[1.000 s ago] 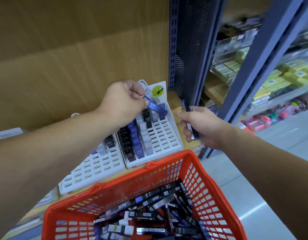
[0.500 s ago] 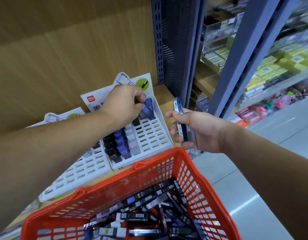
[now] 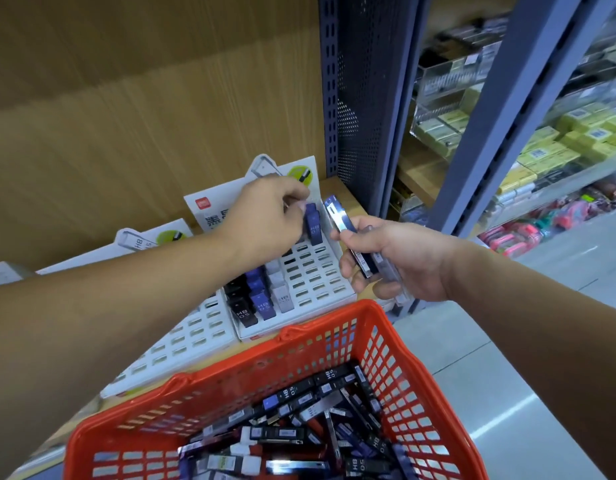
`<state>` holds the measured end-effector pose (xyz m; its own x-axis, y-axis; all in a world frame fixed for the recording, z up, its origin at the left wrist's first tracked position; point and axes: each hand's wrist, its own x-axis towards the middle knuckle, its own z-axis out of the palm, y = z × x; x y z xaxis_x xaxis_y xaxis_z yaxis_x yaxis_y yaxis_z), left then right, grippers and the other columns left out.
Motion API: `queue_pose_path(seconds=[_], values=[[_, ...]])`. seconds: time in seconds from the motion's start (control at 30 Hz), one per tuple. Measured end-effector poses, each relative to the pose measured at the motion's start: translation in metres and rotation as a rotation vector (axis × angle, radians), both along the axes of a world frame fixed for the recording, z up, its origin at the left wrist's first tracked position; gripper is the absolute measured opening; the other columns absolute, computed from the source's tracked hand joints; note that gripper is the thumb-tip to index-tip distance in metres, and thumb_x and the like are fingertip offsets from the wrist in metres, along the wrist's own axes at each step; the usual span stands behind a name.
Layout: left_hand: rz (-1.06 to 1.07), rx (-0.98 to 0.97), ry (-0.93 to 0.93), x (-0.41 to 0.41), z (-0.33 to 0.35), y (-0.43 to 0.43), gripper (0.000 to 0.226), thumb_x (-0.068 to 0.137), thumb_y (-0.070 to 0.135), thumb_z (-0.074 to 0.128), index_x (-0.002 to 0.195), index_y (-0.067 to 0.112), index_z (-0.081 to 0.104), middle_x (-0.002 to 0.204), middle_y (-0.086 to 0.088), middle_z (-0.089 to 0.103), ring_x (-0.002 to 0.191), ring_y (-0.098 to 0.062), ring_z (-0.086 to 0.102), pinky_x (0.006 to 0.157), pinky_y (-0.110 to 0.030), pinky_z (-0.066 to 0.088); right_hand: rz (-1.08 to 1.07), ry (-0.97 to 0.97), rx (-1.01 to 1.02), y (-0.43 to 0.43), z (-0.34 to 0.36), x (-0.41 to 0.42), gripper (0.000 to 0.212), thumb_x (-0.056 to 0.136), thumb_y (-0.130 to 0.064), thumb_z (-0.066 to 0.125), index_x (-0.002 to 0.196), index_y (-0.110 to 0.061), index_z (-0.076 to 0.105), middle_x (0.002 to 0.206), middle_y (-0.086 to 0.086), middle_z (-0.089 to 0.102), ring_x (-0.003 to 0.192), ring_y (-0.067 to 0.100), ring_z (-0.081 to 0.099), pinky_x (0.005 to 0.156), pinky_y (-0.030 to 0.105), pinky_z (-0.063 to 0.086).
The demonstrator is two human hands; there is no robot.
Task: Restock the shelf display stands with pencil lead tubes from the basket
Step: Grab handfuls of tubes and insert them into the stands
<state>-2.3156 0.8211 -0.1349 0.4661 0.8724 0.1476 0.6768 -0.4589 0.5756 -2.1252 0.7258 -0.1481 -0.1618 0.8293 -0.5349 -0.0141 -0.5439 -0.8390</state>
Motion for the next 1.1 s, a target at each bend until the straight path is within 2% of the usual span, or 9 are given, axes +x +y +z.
queue_pose_path(seconds=[0.07,0.17,0.37,0.53,0.7,0.8,0.9,1.03,1.1], values=[[0.062,-0.196,-0.170,-0.010,0.013,-0.014,0.016,0.101,0.026,0.062,0.099,0.017,0.076,0.079,-0.004,0.070,0.064,-0.012,0.064,0.060,-0.018,0.049,0.092,-0.032,0.009,0.004,0.009,-0.012,0.018,0.107,-0.031,0.056,0.121,-0.021,0.062,0.078,0.008,0.059,0.057,0.019,0.050,0.039,0.021,0.019],[0.126,-0.353,-0.262,-0.039,0.032,-0.036,0.025,0.100,0.033,0.066,0.089,0.011,0.074,0.066,-0.005,0.065,0.053,-0.012,0.057,0.051,-0.023,0.046,0.248,-0.046,0.031,0.009,0.027,-0.041,0.019,0.106,-0.028,0.057,0.121,-0.018,0.062,0.073,0.007,0.056,0.054,0.017,0.045,0.039,0.022,0.014],[0.300,-0.433,-0.393,-0.130,0.070,-0.070,0.023,0.099,0.029,0.068,0.090,0.008,0.071,0.063,-0.001,0.061,0.049,-0.012,0.049,0.044,-0.022,0.040,0.440,-0.058,0.069,0.015,0.054,-0.110,0.028,0.103,-0.031,0.061,0.113,-0.004,0.064,0.076,0.010,0.058,0.056,0.016,0.047,0.041,0.025,0.015],[0.459,-0.392,-0.457,-0.207,0.083,-0.099,0.010,0.100,0.022,0.067,0.095,0.013,0.070,0.060,-0.001,0.060,0.047,-0.013,0.046,0.043,-0.022,0.036,0.653,-0.311,0.124,0.006,0.065,-0.162,0.030,0.098,-0.035,0.071,0.085,-0.012,0.057,0.080,0.015,0.056,0.058,0.019,0.038,0.047,0.031,0.019],[0.472,-0.538,-0.656,-0.265,0.090,-0.125,0.015,0.100,0.023,0.066,0.096,0.009,0.069,0.066,-0.005,0.057,0.049,-0.014,0.047,0.044,-0.023,0.038,0.736,-0.390,0.255,-0.028,0.079,-0.223,0.029,0.106,-0.043,0.055,0.105,-0.019,0.069,0.073,0.005,0.064,0.055,0.020,0.043,0.042,0.025,0.029],[0.374,-0.630,-0.689,-0.293,0.105,-0.128,0.011,0.100,0.015,0.066,0.107,0.007,0.070,0.071,-0.006,0.063,0.055,-0.014,0.054,0.048,-0.023,0.043,0.688,-0.343,0.250,-0.044,0.079,-0.253,0.026,0.109,-0.040,0.048,0.112,-0.024,0.068,0.076,0.004,0.066,0.059,0.022,0.047,0.039,0.025,0.030],[0.354,-0.547,-0.570,-0.327,0.114,-0.129,0.012,0.097,0.021,0.071,0.097,0.008,0.071,0.068,-0.007,0.066,0.054,-0.016,0.058,0.046,-0.025,0.045,0.552,-0.234,0.182,-0.048,0.079,-0.278,0.037,0.108,-0.044,0.048,0.093,-0.021,0.072,0.065,0.007,0.063,0.049,0.021,0.044,0.043,0.030,0.030],[0.439,-0.460,-0.497,-0.374,0.106,-0.135,0.020,0.093,0.028,0.077,0.084,0.010,0.071,0.063,-0.008,0.066,0.050,-0.015,0.057,0.043,-0.024,0.042,0.273,-0.057,0.107,-0.049,0.079,-0.316,0.049,0.110,-0.043,0.041,0.110,-0.001,0.066,0.078,0.021,0.067,0.062,0.029,0.061,0.060,0.039,0.050],[0.466,-0.471,-0.505,-0.393,0.094,-0.139,0.020,0.093,0.026,0.076,0.087,0.008,0.072,0.064,-0.007,0.067,0.051,-0.015,0.058,0.043,-0.024,0.044,0.178,-0.091,0.098,-0.047,0.072,-0.335,0.054,0.110,-0.046,0.039,0.104,-0.002,0.069,0.083,0.023,0.071,0.072,0.031,0.062,0.077,0.044,0.050]])
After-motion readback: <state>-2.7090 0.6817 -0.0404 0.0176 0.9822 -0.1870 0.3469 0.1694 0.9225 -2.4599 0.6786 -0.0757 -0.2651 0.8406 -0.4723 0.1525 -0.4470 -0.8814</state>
